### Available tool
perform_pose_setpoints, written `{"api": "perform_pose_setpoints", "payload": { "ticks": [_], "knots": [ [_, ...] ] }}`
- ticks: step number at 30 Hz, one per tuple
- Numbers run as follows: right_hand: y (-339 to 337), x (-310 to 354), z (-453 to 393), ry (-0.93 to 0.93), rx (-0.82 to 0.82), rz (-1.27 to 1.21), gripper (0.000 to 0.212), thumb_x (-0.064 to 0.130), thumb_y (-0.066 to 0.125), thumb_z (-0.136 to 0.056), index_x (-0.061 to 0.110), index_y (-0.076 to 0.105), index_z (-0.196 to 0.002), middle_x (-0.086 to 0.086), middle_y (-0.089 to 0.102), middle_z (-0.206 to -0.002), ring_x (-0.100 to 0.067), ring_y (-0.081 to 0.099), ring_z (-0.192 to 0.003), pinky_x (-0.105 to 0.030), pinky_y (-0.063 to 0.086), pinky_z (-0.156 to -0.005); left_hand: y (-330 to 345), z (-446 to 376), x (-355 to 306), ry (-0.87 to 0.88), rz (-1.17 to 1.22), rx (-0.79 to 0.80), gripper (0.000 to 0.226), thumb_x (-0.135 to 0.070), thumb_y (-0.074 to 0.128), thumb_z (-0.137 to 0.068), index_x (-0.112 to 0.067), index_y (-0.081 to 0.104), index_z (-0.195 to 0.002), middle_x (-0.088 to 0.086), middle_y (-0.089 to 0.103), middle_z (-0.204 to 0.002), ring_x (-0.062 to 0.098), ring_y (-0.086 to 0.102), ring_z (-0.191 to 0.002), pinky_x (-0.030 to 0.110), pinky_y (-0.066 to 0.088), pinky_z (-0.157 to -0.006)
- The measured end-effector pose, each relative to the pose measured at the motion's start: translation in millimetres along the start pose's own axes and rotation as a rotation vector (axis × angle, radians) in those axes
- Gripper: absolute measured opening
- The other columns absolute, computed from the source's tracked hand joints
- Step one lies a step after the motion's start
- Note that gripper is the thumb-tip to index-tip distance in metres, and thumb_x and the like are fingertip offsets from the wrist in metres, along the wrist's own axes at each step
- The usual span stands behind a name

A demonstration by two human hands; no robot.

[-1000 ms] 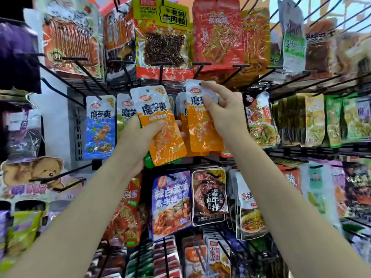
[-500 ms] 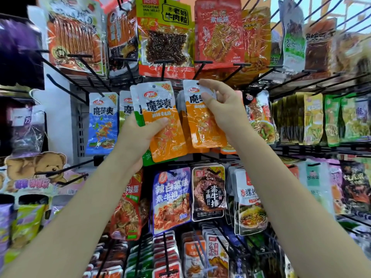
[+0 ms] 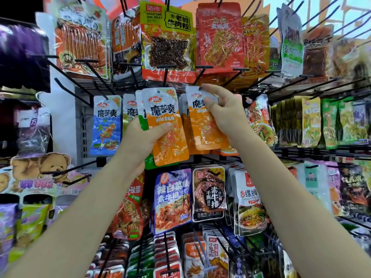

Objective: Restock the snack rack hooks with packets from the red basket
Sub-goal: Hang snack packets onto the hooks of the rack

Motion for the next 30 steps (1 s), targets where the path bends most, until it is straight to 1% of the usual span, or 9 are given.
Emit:
{"api": "perform_pose_setpoints", "payload": {
  "ticks": [4,9,14,16,20,22,25,26,30],
  "knots": [
    [6.8,-0.3,-2.0,0.009,0.044,0.118,0.035,0.020,0.054,-0.103,0.023,0.057,-0.138,0.019,0.056,-0.095,-0.011,0.053,-0.080,-0.028,0.051,-0.070,2.3,0.0,0.7,-0.003,0.004,-0.002,0.025,-0.013,0.073,-0.090,-0.016,0.059,-0.111,-0.003,0.076,-0.089,0.015,0.075,-0.079,0.041,0.061,-0.073],
    [-1.5,7.7,12.0,-0.193,-0.254,0.385,0.026,0.020,0.056,-0.102,0.014,0.069,-0.123,0.002,0.048,-0.098,-0.010,0.047,-0.085,-0.009,0.037,-0.071,1.7,0.6,-1.6,0.040,0.032,0.030,0.032,-0.015,0.077,-0.085,-0.017,0.063,-0.113,-0.004,0.078,-0.090,0.015,0.076,-0.085,0.038,0.063,-0.070],
    [15.5,20.1,27.0,0.007,0.046,-0.044,0.029,0.035,0.062,-0.098,0.016,0.061,-0.121,0.004,0.070,-0.100,-0.006,0.069,-0.085,-0.033,0.059,-0.078,19.1,-5.1,0.4,0.061,0.008,0.092,0.034,-0.014,0.080,-0.081,-0.019,0.066,-0.112,0.002,0.078,-0.098,0.021,0.076,-0.090,0.034,0.062,-0.068],
    [21.0,17.4,28.4,-0.064,-0.012,-0.060,0.033,0.024,0.067,-0.096,0.013,0.057,-0.126,-0.003,0.074,-0.101,-0.014,0.071,-0.089,-0.041,0.059,-0.082,25.8,-6.4,4.9,0.037,-0.016,0.087,0.028,-0.019,0.078,-0.086,-0.020,0.066,-0.110,0.002,0.078,-0.099,0.023,0.075,-0.093,0.038,0.063,-0.073],
    [4.2,11.0,22.9,-0.112,-0.098,-0.126,0.049,0.013,0.064,-0.097,0.022,0.042,-0.140,0.002,0.057,-0.059,-0.014,0.046,-0.049,-0.028,0.043,-0.048,14.9,-9.5,5.9,-0.024,-0.018,-0.041,0.072,-0.051,0.068,-0.092,-0.017,0.042,-0.150,0.005,0.052,-0.149,0.026,0.052,-0.134,0.049,0.043,-0.111],
    [0.0,6.7,16.5,-0.128,-0.075,-0.110,0.045,0.016,0.062,-0.099,0.024,0.047,-0.141,-0.015,0.055,-0.063,-0.025,0.042,-0.049,-0.033,0.040,-0.046,9.1,-9.8,4.7,-0.012,-0.069,-0.066,0.085,-0.055,0.068,-0.090,-0.015,0.033,-0.155,0.006,0.039,-0.159,0.025,0.040,-0.143,0.046,0.035,-0.116],
    [2.3,1.7,7.0,-0.110,-0.082,-0.025,0.035,0.019,0.061,-0.100,0.019,0.058,-0.135,0.011,0.044,-0.064,-0.005,0.035,-0.045,-0.015,0.032,-0.047,4.9,-11.9,4.7,0.018,-0.041,-0.072,0.018,-0.036,0.066,-0.097,-0.024,0.057,-0.106,-0.007,0.060,-0.113,0.008,0.058,-0.109,0.024,0.046,-0.090],
    [2.4,1.4,5.2,-0.097,-0.087,-0.014,0.034,0.019,0.061,-0.100,0.019,0.060,-0.134,0.013,0.037,-0.065,-0.002,0.034,-0.045,-0.012,0.031,-0.048,6.9,-9.8,2.7,0.034,-0.028,-0.057,0.020,-0.031,0.067,-0.097,-0.027,0.050,-0.085,-0.012,0.058,-0.093,0.000,0.060,-0.089,0.020,0.046,-0.079],
    [2.9,2.3,1.8,-0.080,-0.110,0.004,0.031,0.021,0.061,-0.100,0.020,0.062,-0.132,0.016,0.033,-0.063,0.004,0.038,-0.052,-0.011,0.035,-0.052,4.9,-8.1,-0.1,0.003,-0.007,-0.057,0.021,-0.026,0.073,-0.092,-0.018,0.061,-0.078,0.004,0.074,-0.085,0.026,0.072,-0.088,0.053,0.057,-0.091]
  ]
}}
Point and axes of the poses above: each hand's wrist, its own z-axis away from the middle knuckle, its own y-axis out of the palm, x = y × z, the point moved 1 cm from there along -z, towards the middle knuckle
